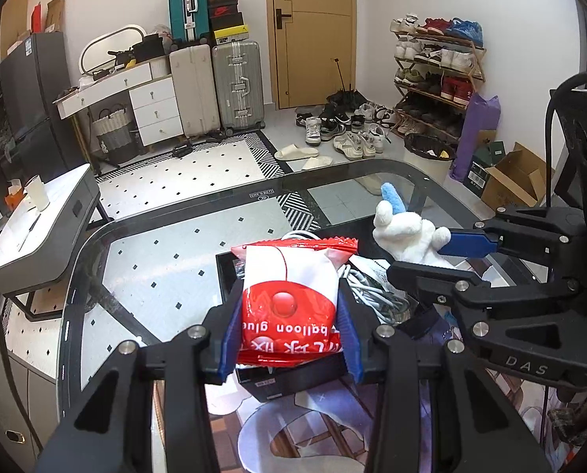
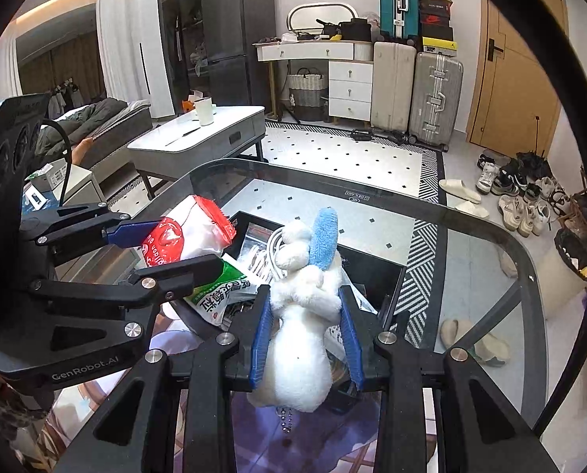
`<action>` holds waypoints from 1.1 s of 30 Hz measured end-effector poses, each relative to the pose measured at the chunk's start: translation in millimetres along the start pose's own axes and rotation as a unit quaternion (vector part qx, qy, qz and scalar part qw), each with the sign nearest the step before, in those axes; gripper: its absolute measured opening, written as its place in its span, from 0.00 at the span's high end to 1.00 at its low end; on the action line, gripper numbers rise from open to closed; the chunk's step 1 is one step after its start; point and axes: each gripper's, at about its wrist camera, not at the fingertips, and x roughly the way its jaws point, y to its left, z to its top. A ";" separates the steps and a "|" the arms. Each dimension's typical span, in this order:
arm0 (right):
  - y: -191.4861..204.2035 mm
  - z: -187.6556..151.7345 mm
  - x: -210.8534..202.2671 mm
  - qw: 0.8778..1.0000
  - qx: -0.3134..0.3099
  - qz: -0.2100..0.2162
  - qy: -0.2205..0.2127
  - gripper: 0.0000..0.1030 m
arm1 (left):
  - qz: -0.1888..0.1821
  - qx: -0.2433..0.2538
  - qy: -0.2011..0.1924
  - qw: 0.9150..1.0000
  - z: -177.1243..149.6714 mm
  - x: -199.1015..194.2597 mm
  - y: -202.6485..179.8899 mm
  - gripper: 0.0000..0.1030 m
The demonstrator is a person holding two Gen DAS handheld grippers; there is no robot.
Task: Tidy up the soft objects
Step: 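Open the left tool to drop the red bag into the box while the right tool releases the plush toy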
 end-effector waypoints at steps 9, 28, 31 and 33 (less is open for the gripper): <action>-9.4 11.0 13.7 1.000 0.010 0.002 0.002 0.69 | -0.005 0.000 0.009 1.000 5.8 15.1 5.9 0.60; -33.5 18.2 52.8 0.997 0.050 0.029 0.042 0.69 | -0.019 -0.006 0.062 0.998 6.7 48.8 11.7 0.60; -37.0 18.7 57.9 0.997 0.054 0.031 0.046 0.68 | -0.019 -0.004 0.064 0.998 7.3 50.6 10.2 0.59; -37.9 19.1 59.9 0.997 0.057 0.033 0.047 0.68 | -0.021 -0.004 0.066 0.998 9.0 51.3 11.1 0.57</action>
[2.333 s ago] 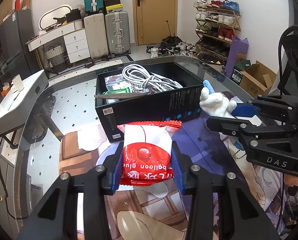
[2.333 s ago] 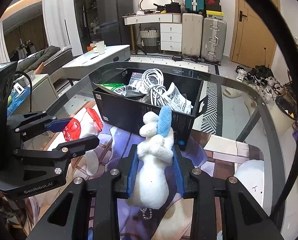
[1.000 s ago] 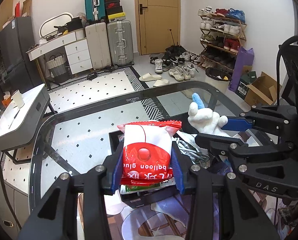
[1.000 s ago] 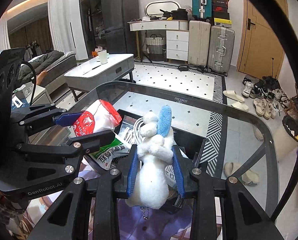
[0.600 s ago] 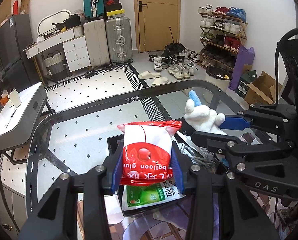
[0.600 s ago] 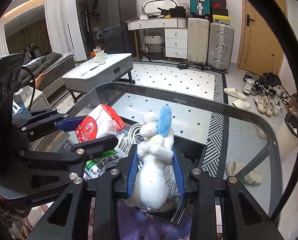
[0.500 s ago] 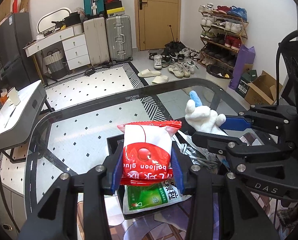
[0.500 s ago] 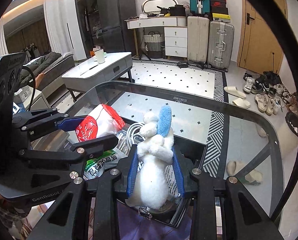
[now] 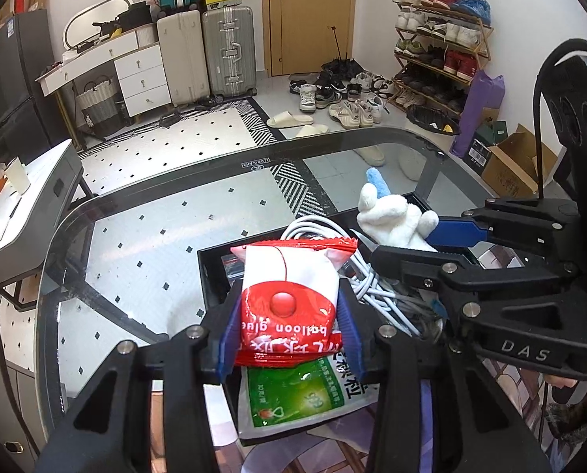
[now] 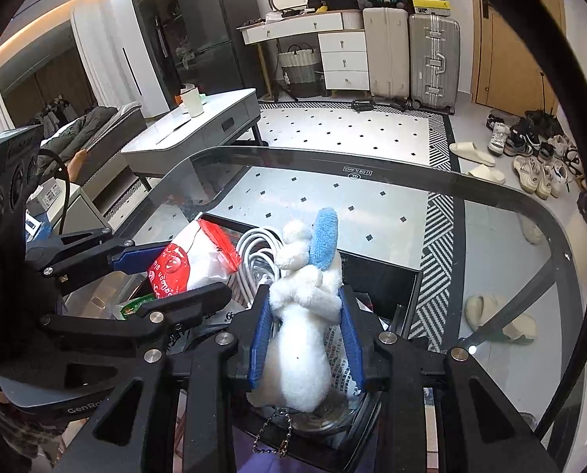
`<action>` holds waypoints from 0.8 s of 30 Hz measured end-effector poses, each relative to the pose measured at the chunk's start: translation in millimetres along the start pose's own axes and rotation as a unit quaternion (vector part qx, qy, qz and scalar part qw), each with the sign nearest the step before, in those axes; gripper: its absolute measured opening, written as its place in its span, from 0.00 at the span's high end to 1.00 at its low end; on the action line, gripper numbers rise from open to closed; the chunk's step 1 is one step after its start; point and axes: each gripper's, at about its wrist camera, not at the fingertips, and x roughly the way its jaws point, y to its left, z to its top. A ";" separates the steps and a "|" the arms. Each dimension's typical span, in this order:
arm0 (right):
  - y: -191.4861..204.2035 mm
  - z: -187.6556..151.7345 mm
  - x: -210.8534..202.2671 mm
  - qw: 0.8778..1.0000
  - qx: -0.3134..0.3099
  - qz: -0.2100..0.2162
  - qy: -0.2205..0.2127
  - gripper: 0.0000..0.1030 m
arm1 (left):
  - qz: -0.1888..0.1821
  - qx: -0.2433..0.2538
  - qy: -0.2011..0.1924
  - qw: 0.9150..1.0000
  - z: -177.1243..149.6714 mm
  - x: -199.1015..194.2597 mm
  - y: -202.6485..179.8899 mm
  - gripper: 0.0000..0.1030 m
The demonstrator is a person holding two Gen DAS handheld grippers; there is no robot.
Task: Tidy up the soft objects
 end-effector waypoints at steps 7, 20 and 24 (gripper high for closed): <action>-5.4 0.0 -3.7 1.000 0.001 0.001 -0.004 0.63 | 0.000 0.002 -0.005 1.000 -2.5 -4.1 0.7 0.42; -11.6 -19.3 -39.2 0.998 0.005 0.001 -0.069 0.13 | 0.006 -0.007 -0.072 0.997 -24.5 -36.5 10.5 0.04; -12.5 -29.2 -47.9 0.996 0.004 0.004 -0.089 0.01 | 0.010 -0.015 -0.096 0.995 -31.0 -48.7 13.1 0.00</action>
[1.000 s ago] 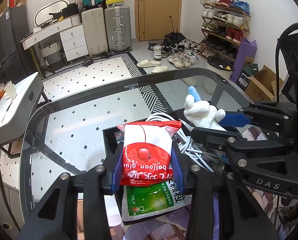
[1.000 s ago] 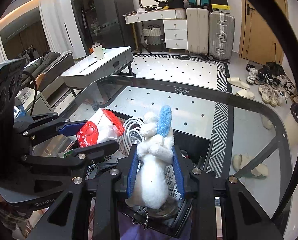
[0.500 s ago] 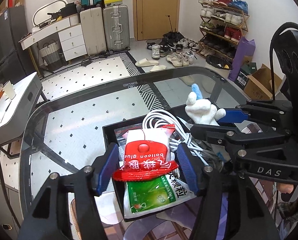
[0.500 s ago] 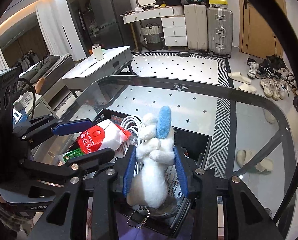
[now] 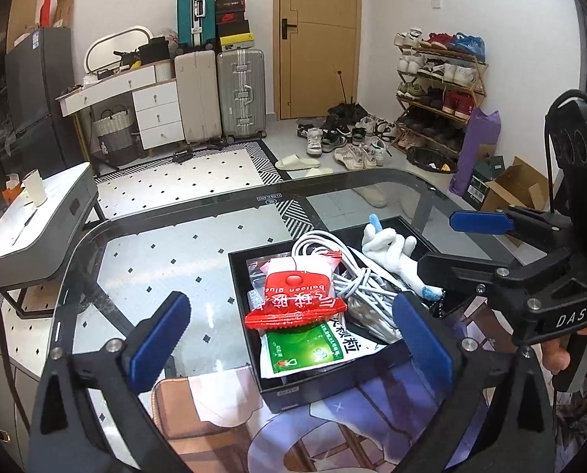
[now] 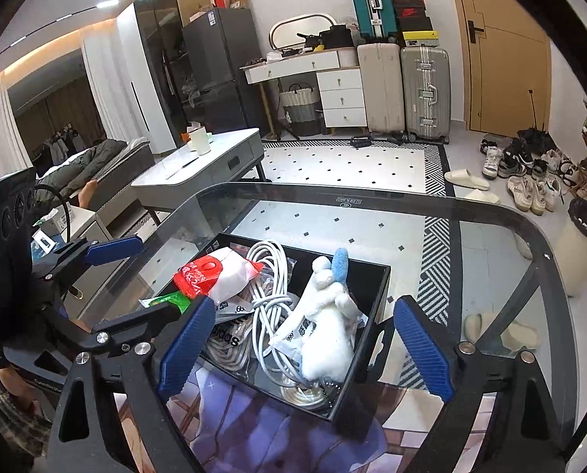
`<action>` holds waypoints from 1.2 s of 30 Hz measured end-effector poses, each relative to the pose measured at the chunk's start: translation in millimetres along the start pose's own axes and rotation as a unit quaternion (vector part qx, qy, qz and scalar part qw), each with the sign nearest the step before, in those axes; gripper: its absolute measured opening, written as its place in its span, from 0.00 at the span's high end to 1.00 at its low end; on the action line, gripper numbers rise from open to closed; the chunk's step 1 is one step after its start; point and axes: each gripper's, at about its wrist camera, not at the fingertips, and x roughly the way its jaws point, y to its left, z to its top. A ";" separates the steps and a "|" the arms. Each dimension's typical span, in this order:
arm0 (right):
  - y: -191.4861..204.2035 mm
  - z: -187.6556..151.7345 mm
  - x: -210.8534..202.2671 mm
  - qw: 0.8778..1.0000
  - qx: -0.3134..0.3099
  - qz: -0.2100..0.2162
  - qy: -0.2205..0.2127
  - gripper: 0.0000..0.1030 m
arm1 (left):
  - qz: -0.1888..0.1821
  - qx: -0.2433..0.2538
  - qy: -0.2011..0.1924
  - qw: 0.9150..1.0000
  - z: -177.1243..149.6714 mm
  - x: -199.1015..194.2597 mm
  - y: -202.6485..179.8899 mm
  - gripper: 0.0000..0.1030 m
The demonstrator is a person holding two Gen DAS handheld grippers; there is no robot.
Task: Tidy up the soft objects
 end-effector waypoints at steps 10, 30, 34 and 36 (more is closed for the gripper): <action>-1.7 -29.0 -27.9 0.998 0.004 -0.014 -0.065 0.01 | 0.005 -0.033 -0.035 0.999 -21.1 -20.2 9.3 0.00; 8.6 -74.0 -39.5 0.992 -0.012 -0.045 -0.116 0.01 | 0.023 -0.049 -0.080 0.995 -68.1 -26.2 16.9 0.00; 9.1 -72.8 -43.8 0.991 -0.009 -0.044 -0.129 0.01 | 0.022 -0.047 -0.084 0.995 -70.1 -24.3 16.3 0.00; 9.2 -74.3 -45.0 0.990 -0.008 -0.045 -0.131 0.01 | 0.021 -0.046 -0.085 0.995 -72.2 -24.5 15.3 0.00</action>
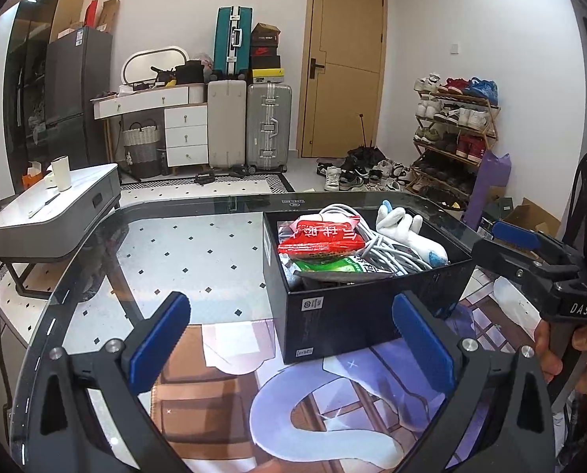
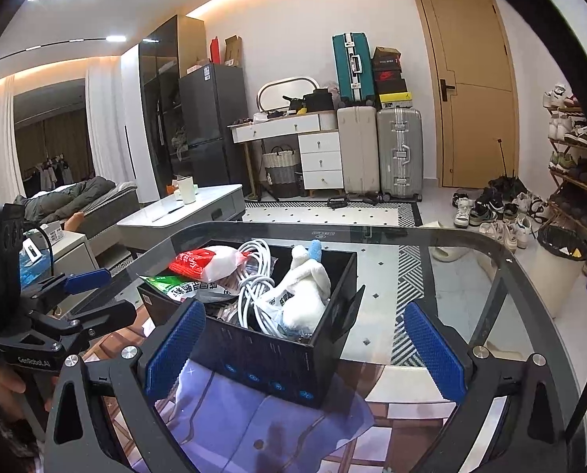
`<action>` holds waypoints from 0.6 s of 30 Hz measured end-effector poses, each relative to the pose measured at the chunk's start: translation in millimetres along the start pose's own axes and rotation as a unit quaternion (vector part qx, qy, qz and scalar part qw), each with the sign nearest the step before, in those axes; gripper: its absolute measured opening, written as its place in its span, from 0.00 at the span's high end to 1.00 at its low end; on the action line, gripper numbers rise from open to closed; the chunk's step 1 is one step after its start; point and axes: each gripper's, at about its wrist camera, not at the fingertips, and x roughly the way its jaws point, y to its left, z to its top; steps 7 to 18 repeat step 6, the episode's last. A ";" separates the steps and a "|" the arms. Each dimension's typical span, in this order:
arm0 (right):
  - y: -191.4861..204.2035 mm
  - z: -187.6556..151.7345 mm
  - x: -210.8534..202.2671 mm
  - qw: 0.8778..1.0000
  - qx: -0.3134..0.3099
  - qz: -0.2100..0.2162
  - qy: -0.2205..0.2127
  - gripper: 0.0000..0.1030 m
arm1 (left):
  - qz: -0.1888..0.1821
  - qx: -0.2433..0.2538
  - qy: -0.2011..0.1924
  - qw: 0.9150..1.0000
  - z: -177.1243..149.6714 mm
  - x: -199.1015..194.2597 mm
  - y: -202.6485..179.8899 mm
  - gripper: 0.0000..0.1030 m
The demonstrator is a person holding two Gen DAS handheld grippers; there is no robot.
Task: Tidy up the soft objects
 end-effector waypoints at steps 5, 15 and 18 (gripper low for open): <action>2.4 0.2 1.1 1.000 -0.008 -0.002 0.003 0.01 | 0.002 -0.001 -0.008 1.000 0.5 -2.9 0.9 0.00; 3.9 0.7 1.8 1.000 -0.012 -0.004 0.003 0.01 | 0.002 0.000 -0.009 1.000 0.6 -3.2 1.0 0.00; 3.9 0.7 1.8 1.000 -0.012 -0.004 0.003 0.01 | 0.002 0.000 -0.009 1.000 0.6 -3.2 1.0 0.00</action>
